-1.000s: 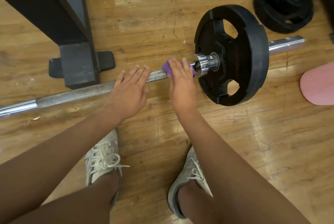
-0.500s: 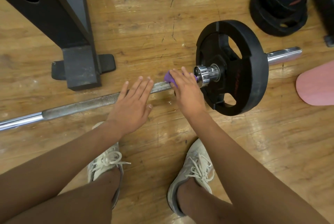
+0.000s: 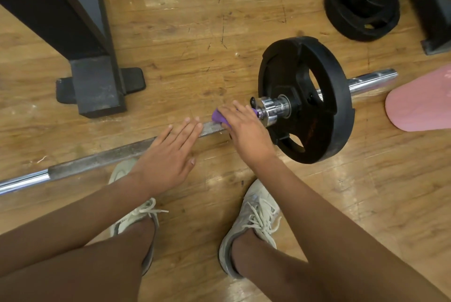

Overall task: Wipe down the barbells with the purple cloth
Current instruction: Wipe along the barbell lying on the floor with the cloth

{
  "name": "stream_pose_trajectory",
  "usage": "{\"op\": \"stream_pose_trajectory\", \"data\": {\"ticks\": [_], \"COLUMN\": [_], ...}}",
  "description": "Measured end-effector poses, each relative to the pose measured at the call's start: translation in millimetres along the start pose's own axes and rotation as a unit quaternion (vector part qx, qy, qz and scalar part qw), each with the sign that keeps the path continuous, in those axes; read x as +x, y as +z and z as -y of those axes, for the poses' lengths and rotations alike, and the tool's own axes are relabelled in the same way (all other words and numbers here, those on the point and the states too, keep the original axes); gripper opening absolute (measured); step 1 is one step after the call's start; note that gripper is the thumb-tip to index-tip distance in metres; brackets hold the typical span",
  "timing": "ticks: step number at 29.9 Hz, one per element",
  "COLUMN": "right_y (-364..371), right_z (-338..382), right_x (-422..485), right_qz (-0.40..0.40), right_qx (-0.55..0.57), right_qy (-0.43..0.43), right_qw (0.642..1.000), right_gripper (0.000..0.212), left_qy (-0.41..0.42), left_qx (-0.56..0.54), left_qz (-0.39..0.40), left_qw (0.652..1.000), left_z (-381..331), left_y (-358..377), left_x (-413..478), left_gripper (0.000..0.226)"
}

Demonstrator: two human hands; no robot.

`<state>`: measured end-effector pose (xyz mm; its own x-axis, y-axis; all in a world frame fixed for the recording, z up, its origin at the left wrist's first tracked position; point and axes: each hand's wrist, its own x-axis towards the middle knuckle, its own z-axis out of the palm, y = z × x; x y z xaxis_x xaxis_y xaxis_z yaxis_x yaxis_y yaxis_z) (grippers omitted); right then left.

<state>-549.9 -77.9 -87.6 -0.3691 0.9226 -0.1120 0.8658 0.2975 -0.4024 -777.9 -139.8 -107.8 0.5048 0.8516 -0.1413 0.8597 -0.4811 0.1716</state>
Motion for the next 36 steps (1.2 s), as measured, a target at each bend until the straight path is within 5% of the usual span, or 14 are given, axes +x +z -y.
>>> {"op": "stream_pose_trajectory", "data": {"ticks": [6, 14, 22, 28, 33, 36], "right_y": [4.0, 15.2, 25.6, 25.0, 17.9, 35.7], "right_z": [6.0, 2.2, 20.3, 12.9, 22.2, 48.2], "right_x": [-17.2, -34.3, -55.7, -58.5, -49.2, -46.3], "right_qz": [-0.034, -0.03, -0.111, -0.083, -0.138, -0.12], "right_qx": [0.018, -0.024, 0.036, 0.029, 0.075, 0.063], "right_qy": [0.069, -0.032, 0.078, 0.053, 0.163, 0.122], "right_qw": [0.997, 0.999, 0.99, 0.995, 0.974, 0.983], "right_gripper": [0.037, 0.053, 0.041, 0.046, 0.035, 0.035], "left_qy": [0.043, 0.091, 0.115, 0.124, 0.116, 0.112], "left_qx": [-0.001, 0.018, 0.032, 0.034, 0.041, 0.043], "left_qz": [0.0, 0.01, 0.016, 0.028, 0.037, 0.029], "left_qw": [0.999, 0.996, 0.993, 0.991, 0.992, 0.992], "left_z": [-2.2, -9.9, -16.9, -18.0, -17.1, -17.0], "left_y": [0.5, 0.5, -0.1, -1.2, -3.4, -1.4], "left_x": [-13.8, -28.2, -37.2, -38.9, -38.6, -35.2], "left_gripper": [0.072, 0.077, 0.079, 0.082, 0.085, 0.087]}}
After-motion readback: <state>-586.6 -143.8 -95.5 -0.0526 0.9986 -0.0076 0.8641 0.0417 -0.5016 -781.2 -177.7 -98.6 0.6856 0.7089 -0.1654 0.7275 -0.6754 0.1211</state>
